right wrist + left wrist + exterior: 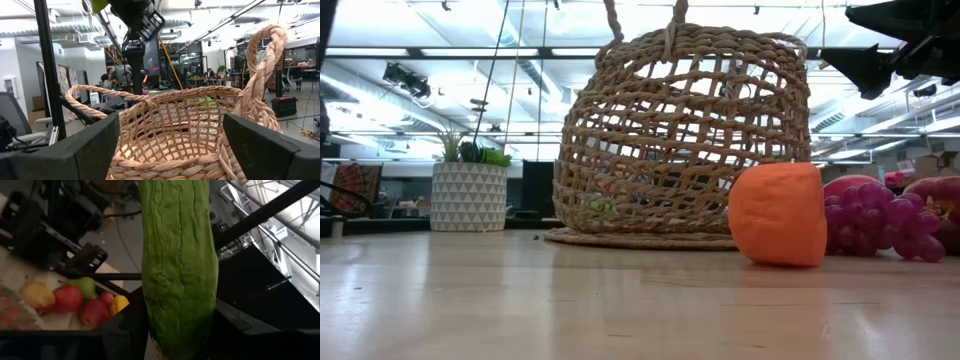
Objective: Build produce basket
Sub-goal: Put the green cucumber into the woven basket
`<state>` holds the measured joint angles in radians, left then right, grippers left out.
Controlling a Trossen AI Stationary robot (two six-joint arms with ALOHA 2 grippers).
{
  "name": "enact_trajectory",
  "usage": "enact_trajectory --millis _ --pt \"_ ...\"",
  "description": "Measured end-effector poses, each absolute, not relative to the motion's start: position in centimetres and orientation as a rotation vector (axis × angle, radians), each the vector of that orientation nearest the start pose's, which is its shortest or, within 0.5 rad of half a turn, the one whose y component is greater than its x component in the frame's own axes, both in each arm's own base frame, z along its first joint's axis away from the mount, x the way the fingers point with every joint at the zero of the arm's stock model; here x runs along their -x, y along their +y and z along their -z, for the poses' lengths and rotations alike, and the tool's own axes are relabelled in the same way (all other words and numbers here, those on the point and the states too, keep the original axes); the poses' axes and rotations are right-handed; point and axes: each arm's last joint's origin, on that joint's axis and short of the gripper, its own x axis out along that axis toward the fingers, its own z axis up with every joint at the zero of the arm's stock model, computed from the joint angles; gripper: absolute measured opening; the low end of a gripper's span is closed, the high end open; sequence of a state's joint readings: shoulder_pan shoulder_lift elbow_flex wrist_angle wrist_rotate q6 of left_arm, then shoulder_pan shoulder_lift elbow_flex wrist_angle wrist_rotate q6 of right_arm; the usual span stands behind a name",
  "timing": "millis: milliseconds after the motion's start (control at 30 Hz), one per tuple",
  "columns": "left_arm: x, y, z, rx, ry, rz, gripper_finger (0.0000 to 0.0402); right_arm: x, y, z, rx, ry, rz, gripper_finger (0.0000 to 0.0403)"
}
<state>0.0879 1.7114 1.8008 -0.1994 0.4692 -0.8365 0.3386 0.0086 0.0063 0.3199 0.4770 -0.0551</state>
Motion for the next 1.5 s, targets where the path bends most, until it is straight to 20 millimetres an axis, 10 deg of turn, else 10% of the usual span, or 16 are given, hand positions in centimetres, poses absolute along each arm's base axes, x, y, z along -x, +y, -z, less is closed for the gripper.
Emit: enact_trajectory --millis 300,633,1500 --pt "-44.1 2.5 -37.9 0.976 0.443 0.252 0.016 -8.9 1.7 -19.4 -0.071 -0.288 0.146 0.036" --pt "-45.6 4.4 -30.8 0.911 0.738 0.048 0.016 -8.9 1.7 -19.4 -0.071 -0.288 0.146 0.036" --pt "-44.3 3.3 -29.1 0.359 0.866 -0.329 0.016 -8.9 1.7 -19.4 -0.071 -0.287 0.146 0.036"
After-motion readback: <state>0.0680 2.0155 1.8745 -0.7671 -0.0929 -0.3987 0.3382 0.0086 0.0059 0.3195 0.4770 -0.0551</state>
